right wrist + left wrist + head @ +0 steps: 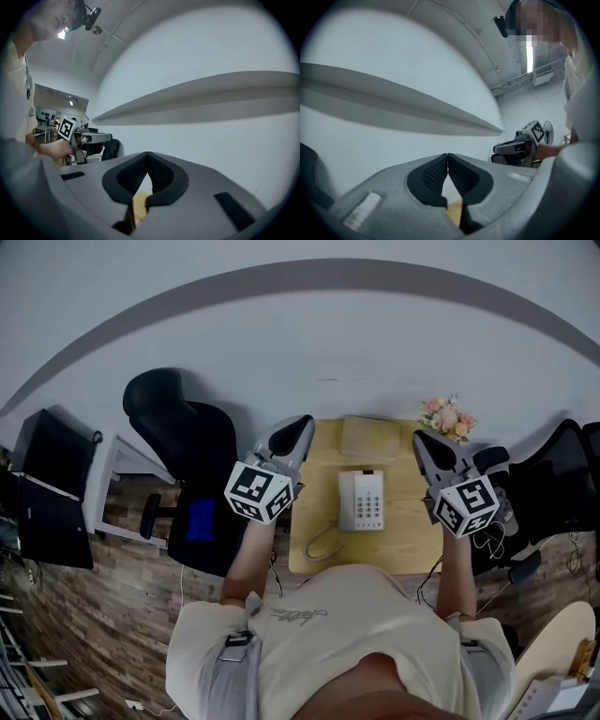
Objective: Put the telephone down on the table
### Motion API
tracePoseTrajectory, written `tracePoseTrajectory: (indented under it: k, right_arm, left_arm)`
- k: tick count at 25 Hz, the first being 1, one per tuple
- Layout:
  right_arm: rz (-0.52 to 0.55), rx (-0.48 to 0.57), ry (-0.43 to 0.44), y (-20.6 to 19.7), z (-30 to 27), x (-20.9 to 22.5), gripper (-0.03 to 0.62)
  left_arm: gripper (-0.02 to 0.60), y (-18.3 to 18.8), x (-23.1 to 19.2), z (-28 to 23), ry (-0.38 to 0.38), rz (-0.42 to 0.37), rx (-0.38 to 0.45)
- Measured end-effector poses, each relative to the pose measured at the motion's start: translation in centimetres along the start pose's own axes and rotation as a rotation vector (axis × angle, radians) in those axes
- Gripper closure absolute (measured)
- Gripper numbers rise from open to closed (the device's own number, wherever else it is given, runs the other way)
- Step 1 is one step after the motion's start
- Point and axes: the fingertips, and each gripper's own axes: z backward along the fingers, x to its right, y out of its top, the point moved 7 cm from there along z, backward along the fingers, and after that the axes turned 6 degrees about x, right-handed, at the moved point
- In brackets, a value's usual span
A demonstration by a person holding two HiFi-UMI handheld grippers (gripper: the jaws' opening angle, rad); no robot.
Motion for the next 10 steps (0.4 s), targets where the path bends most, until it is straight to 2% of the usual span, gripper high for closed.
tracePoseTrajectory:
  k: [10]
  right_arm:
    - [-0.016, -0.009, 0.021, -1.0, -0.9, -0.5, 0.593]
  left_arm:
    - [0.565, -1.3, -0.5, 0.1, 0.003, 0.019, -0.024]
